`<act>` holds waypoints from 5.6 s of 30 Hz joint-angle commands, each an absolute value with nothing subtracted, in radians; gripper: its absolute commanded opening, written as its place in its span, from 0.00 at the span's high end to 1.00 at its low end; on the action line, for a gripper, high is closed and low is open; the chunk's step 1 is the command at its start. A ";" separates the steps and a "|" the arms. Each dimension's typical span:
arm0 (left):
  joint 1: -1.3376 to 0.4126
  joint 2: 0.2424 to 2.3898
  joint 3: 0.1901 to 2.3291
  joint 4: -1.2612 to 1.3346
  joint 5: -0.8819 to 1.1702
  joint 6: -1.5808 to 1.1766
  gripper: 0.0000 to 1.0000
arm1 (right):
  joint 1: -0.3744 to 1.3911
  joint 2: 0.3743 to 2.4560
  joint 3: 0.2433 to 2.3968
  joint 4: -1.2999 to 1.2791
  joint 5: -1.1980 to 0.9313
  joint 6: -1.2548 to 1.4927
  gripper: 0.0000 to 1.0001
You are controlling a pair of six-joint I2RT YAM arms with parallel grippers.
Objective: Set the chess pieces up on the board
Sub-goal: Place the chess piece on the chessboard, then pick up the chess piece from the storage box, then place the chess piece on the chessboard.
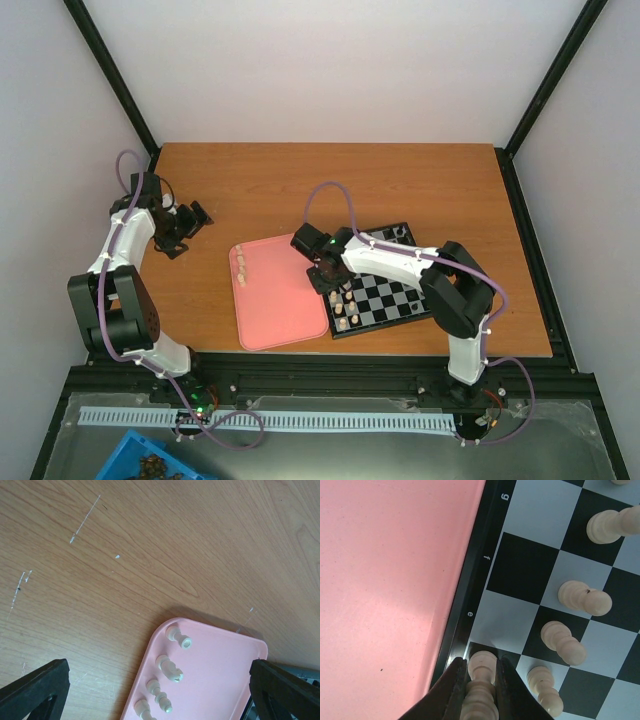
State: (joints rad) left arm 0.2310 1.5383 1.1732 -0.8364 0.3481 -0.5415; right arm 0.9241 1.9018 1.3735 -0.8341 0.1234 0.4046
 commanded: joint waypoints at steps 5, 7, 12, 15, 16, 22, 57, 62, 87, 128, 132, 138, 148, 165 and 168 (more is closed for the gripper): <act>0.235 1.553 1.179 -0.819 0.355 -0.520 0.00 | 0.916 1.917 1.362 -0.842 0.162 0.399 0.90; 0.235 1.554 1.178 -0.820 0.356 -0.520 0.00 | 0.916 1.912 1.359 -0.840 0.153 0.394 0.88; 0.235 1.553 1.180 -0.821 0.355 -0.520 0.00 | 0.916 1.872 1.344 -0.822 0.128 0.379 0.77; 0.235 1.555 1.181 -0.822 0.355 -0.520 0.00 | 0.916 1.859 1.350 -0.830 0.123 0.375 0.75; 0.235 1.555 1.181 -0.821 0.356 -0.520 0.00 | 0.916 1.856 1.353 -0.835 0.120 0.375 0.75; 0.235 1.554 1.181 -0.821 0.359 -0.521 0.00 | 0.917 1.803 1.364 -0.842 0.121 0.375 0.66; 0.235 1.540 1.171 -0.823 0.350 -0.522 0.00 | 1.101 2.400 2.283 -0.973 -0.039 0.320 0.28; 0.235 1.540 1.169 -0.822 0.353 -0.523 0.00 | 1.103 2.458 2.318 -0.973 -0.049 0.320 0.34; 0.235 1.544 1.162 -0.815 0.359 -0.523 0.00 | 1.098 2.550 2.375 -0.970 -0.051 0.320 0.77; 0.235 1.545 1.162 -0.813 0.358 -0.520 0.00 | 0.949 1.871 1.511 -0.965 0.229 0.387 0.93; 0.235 1.539 1.157 -0.812 0.356 -0.520 0.00 | 0.937 1.877 1.486 -0.945 0.224 0.384 0.93; 0.235 1.533 1.155 -0.814 0.355 -0.519 0.00 | 0.928 1.898 1.494 -0.928 0.223 0.379 0.93; 0.235 1.535 1.158 -0.815 0.358 -0.519 0.00 | 0.928 1.919 1.542 -0.934 0.208 0.362 0.93; 0.235 1.543 1.157 -0.810 0.366 -0.522 0.00 | 0.924 2.012 1.593 -0.961 0.229 0.370 0.93; 0.235 1.547 1.158 -0.807 0.371 -0.522 0.00 | 0.922 2.017 1.586 -0.958 0.226 0.373 0.93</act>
